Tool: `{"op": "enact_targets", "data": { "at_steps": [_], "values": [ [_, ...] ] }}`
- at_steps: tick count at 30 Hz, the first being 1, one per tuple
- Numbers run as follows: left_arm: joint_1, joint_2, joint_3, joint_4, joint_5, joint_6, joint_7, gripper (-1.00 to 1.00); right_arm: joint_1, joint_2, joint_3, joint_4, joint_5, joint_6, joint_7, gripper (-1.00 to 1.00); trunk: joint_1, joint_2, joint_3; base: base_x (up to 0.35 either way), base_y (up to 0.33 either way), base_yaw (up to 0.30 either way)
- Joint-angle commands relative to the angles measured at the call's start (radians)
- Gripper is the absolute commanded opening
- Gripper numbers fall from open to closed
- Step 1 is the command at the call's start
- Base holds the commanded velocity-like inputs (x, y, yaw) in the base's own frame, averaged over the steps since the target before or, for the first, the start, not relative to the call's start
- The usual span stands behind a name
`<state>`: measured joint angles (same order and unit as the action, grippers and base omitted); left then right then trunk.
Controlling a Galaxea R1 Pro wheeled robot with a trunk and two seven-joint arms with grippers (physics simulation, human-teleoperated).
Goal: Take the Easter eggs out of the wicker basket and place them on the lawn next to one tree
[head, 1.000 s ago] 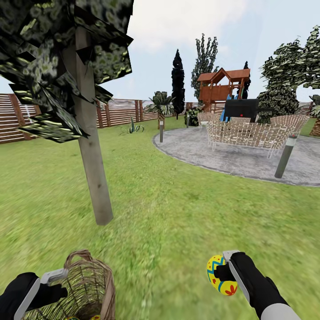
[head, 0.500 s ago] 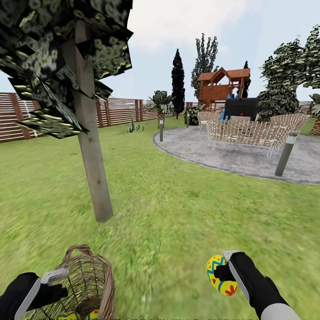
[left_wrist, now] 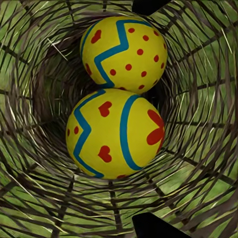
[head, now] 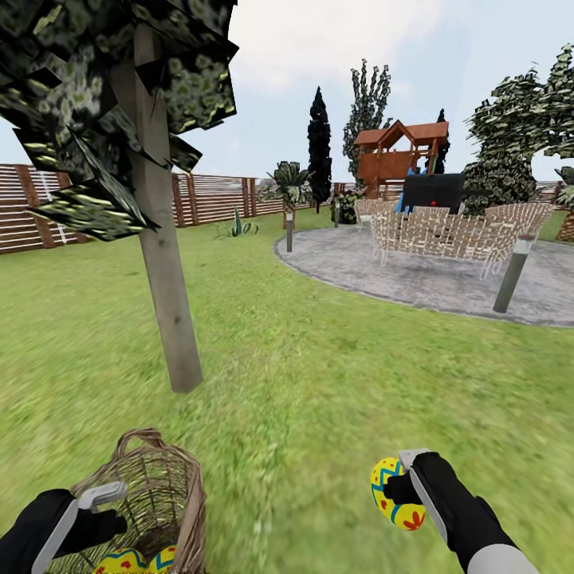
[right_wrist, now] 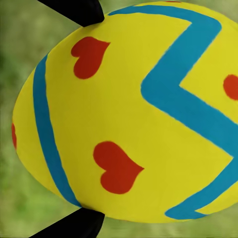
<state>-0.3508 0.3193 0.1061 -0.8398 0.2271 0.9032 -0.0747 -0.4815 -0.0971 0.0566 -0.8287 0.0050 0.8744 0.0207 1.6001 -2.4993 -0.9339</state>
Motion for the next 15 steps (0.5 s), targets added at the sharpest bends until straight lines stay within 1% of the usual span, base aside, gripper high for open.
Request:
{"op": "enact_targets", "data": {
  "at_steps": [1, 15],
  "values": [
    [0.0, 0.0, 0.003, -0.001, -0.004, 0.005, -0.007, 1.0, -0.001, -0.001, 0.003, -0.001, 0.001, 0.005, 0.002, -1.0, 0.0, -0.001, -0.005, 0.0, 0.0, 0.0],
    [0.0, 0.0, 0.006, -0.001, -0.003, 0.005, -0.007, 1.0, -0.001, -0.001, 0.003, -0.001, 0.001, 0.005, 0.002, -1.0, 0.007, -0.004, -0.059, 0.0, 0.0, 0.0]
  ]
}}
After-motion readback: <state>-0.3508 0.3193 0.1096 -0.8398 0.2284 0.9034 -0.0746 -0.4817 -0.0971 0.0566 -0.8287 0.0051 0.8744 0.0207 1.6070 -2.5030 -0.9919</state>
